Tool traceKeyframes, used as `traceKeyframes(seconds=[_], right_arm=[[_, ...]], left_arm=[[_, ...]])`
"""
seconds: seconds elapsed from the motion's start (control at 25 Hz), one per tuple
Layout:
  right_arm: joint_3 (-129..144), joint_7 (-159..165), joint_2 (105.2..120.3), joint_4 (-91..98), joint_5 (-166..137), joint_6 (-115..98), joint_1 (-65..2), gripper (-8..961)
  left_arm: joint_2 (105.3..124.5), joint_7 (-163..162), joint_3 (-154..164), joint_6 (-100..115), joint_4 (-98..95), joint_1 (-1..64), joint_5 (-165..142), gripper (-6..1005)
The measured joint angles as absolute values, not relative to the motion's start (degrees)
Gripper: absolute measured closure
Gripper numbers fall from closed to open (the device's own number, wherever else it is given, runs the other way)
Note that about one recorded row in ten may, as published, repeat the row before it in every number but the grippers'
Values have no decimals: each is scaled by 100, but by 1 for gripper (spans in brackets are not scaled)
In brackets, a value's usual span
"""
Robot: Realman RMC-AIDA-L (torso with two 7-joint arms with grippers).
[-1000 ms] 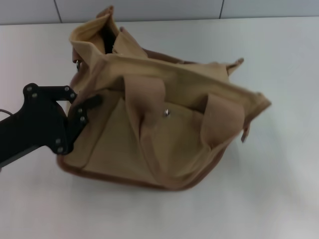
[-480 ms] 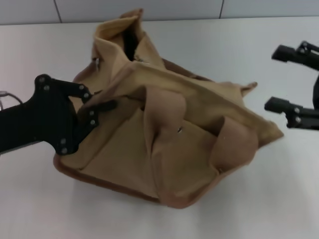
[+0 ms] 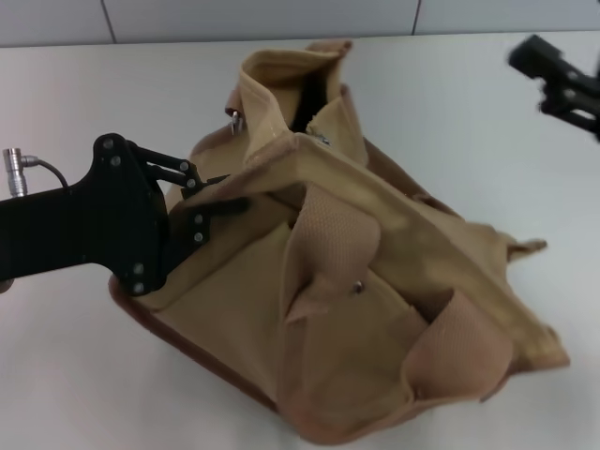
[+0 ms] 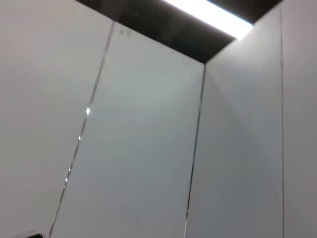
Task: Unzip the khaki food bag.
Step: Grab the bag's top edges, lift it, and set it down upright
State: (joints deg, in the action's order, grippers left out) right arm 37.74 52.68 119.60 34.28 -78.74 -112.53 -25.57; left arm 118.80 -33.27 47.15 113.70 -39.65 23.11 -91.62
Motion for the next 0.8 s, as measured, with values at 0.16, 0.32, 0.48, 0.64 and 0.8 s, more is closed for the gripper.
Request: traceKeyframes(seconds=[0.16, 0.32, 0.48, 0.64, 0.8], right_arm=[[4074, 4330, 11964, 2707, -7850, -11218, -2934, 126], [4648, 4061, 11973, 2534, -7841, -11003, -3129, 127], [4841, 4045, 11986, 2522, -7831, -10794, -3191, 126], [5064, 4043, 11989, 2423, -7774, -10471, -3295, 126], [5480, 4205, 11979, 2439, -7763, -10163, -3377, 127]], left_arm=[[11887, -3285, 4769, 11374, -4004, 2294, -9147, 938], [11897, -3247, 4772, 11381, -4000, 2284, -9128, 938], [11901, -3244, 4842, 11381, -3978, 2306, -9049, 938], [11896, -3195, 5069, 11366, -4001, 2286, -8856, 938], [11893, -3154, 5213, 11340, -4008, 2279, -8712, 938]])
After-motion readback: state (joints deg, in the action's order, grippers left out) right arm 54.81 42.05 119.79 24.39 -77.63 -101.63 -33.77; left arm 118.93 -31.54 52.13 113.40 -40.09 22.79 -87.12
